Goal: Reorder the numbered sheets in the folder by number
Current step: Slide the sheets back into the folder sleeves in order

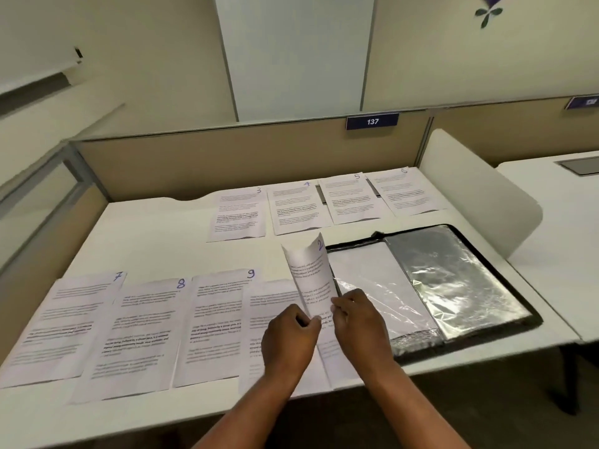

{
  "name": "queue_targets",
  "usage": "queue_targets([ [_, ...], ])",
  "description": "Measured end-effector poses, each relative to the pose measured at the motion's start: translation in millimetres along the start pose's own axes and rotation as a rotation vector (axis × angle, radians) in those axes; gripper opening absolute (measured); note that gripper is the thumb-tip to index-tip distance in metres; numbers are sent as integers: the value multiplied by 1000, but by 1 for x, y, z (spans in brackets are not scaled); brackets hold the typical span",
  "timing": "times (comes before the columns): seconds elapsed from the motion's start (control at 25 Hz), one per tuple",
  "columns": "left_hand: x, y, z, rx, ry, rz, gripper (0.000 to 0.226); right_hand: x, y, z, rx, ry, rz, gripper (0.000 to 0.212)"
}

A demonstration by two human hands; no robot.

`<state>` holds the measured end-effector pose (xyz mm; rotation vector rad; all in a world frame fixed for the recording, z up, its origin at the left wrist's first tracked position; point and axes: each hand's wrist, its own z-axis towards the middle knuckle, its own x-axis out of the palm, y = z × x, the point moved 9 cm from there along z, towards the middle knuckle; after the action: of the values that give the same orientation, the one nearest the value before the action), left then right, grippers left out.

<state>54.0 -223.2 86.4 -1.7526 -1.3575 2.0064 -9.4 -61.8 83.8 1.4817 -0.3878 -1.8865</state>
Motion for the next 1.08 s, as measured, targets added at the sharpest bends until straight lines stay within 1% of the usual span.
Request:
queue_targets([
  [0.08,15,-19,-7,34,23,31,29,-13,-11,1,32,18,17,16],
  [0.2,32,-46,-12,103,28,74,30,-23,-27,8,121,93,54,26],
  [0.28,49,-64,-12,140,41,72,25,-28,-46,14,188,133,59,33],
  [0.36,69,-81,-8,166,60,41,20,-36,-71,23,247,139,38,35],
  [0.48,105,-106,-3,216,88,-10,15,-55,-108,38,334,143,1,28],
  [0.56,129,-121,1,236,128,-33,15,-68,-129,47,383,163,-46,21],
  [0.68,170,-145,7,253,205,-48,22,-90,-162,60,454,163,-112,22],
  [0.8,206,-177,12,270,244,-53,17,-113,-198,72,523,152,-121,18],
  [0.92,234,-199,0,294,301,-50,11,-139,-225,80,523,141,-128,18],
  [1.04,264,-214,-13,378,289,-17,26,-166,-260,86,494,133,-149,11],
  [1.08,274,-216,-15,376,267,5,27,-174,-272,85,470,141,-155,12],
])
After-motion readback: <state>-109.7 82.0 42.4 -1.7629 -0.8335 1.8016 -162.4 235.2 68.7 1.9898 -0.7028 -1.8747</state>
